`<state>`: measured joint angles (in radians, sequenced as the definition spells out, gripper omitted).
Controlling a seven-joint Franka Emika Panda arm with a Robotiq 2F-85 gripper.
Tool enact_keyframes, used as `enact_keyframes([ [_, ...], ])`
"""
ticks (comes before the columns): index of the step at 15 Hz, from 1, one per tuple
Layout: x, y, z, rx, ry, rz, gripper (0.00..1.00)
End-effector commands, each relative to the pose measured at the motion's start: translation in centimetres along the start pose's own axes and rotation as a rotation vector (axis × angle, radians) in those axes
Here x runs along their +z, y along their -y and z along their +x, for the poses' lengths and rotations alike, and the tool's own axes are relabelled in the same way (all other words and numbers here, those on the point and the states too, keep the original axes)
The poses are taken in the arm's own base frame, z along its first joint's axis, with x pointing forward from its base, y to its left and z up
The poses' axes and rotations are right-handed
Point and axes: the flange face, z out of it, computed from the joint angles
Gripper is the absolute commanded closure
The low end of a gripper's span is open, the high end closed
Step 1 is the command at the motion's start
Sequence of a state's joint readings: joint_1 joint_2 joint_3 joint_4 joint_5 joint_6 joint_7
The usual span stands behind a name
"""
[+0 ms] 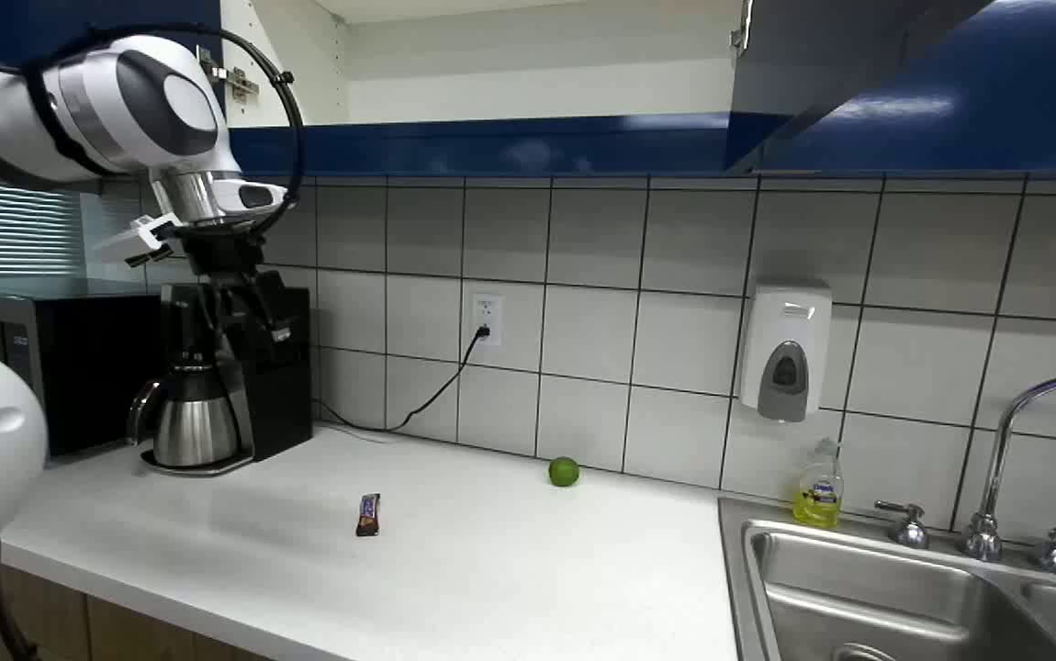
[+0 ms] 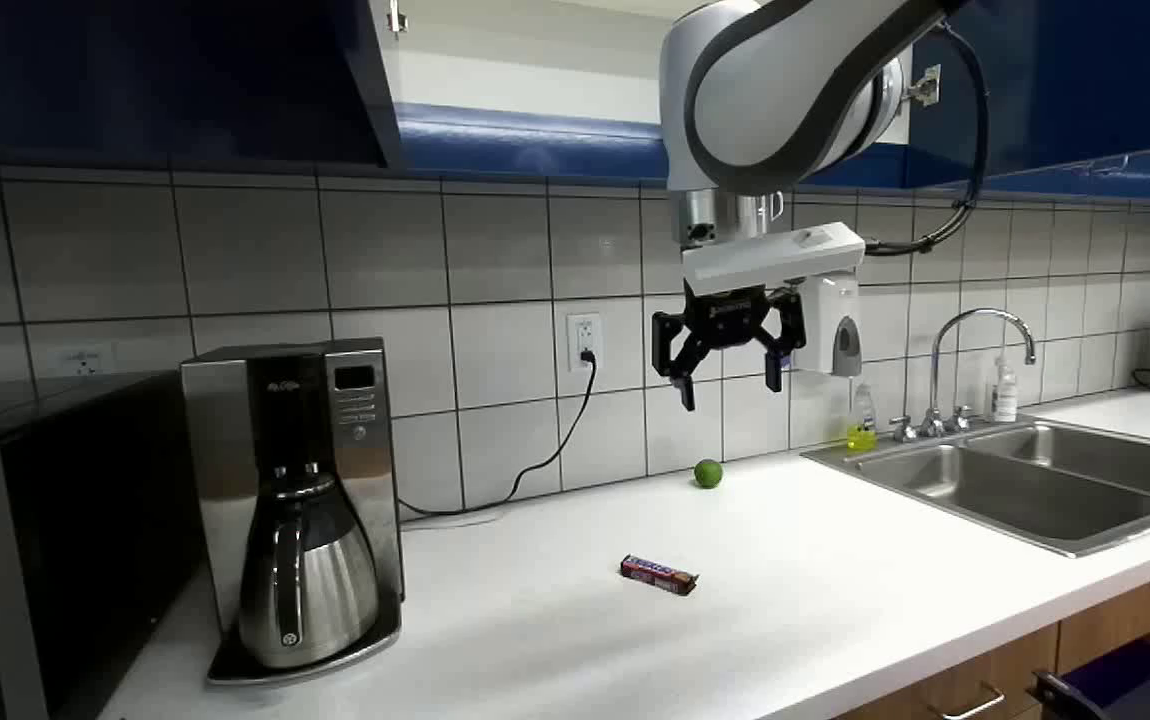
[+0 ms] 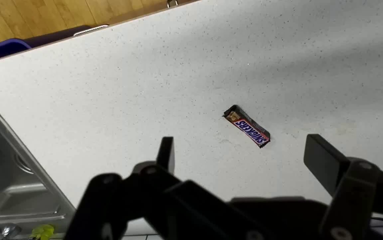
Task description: Put the chocolate bar in the open cupboard
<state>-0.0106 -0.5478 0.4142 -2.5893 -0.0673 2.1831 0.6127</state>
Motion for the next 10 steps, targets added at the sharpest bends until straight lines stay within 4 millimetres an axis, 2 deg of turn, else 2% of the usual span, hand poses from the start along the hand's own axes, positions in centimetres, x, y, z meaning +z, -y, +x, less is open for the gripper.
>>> enact_keyframes([
  [1, -0.04, -0.01, 0.03, 0.0, 0.001, 0.0, 0.0],
  [6, -0.04, -0.01, 0.02, 0.0, 0.001, 0.0, 0.0],
  [10, -0.37, 0.14, -0.04, -0.182, -0.055, 0.07, 0.0],
])
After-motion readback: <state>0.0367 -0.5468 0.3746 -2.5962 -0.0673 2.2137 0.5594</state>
